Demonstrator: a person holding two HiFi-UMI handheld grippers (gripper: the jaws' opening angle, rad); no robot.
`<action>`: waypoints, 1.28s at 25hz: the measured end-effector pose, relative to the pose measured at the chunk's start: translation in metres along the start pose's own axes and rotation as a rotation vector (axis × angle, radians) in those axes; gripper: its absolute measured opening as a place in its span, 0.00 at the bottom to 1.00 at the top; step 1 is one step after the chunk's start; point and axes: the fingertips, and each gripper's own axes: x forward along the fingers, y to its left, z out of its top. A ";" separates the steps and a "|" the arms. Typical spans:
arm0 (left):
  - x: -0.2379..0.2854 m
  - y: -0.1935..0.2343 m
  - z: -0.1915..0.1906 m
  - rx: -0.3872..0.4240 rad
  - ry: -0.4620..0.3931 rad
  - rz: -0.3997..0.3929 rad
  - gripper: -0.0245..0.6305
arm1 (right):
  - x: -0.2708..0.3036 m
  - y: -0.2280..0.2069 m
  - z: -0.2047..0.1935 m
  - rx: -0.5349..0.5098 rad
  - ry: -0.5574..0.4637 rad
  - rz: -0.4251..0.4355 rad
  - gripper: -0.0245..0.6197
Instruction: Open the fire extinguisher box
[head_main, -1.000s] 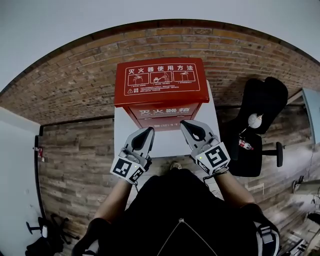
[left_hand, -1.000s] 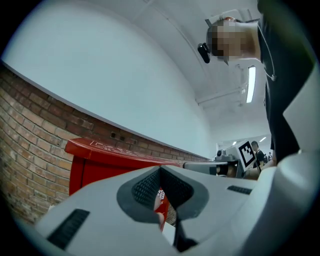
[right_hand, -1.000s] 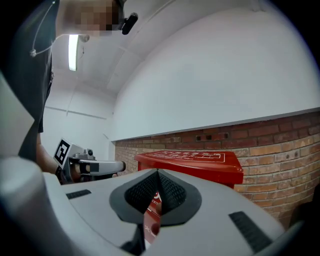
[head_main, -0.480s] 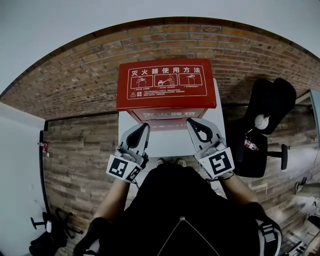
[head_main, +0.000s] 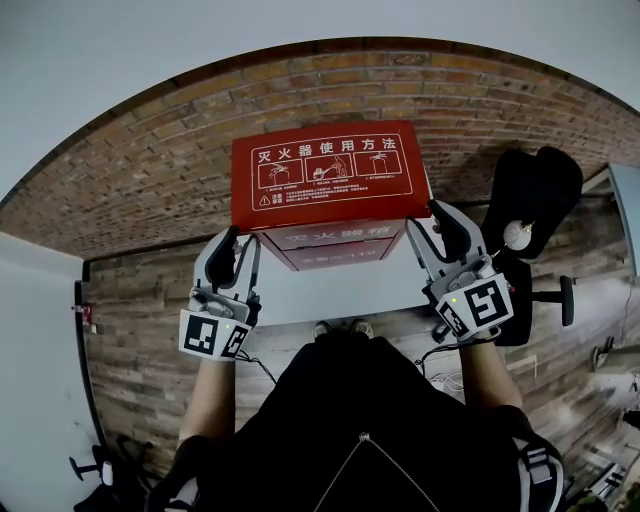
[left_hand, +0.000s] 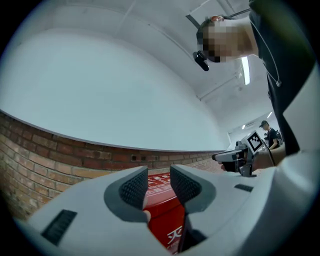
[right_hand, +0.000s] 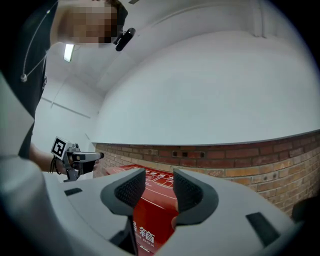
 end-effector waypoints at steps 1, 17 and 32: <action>-0.001 0.007 -0.001 0.006 0.005 0.011 0.31 | 0.000 -0.004 -0.004 0.013 0.010 0.005 0.31; 0.008 0.050 -0.086 -0.107 0.205 -0.054 0.60 | 0.014 -0.032 -0.081 0.169 0.155 0.078 0.51; 0.013 0.040 -0.081 -0.087 0.226 -0.101 0.55 | 0.020 -0.032 -0.082 0.138 0.201 0.067 0.50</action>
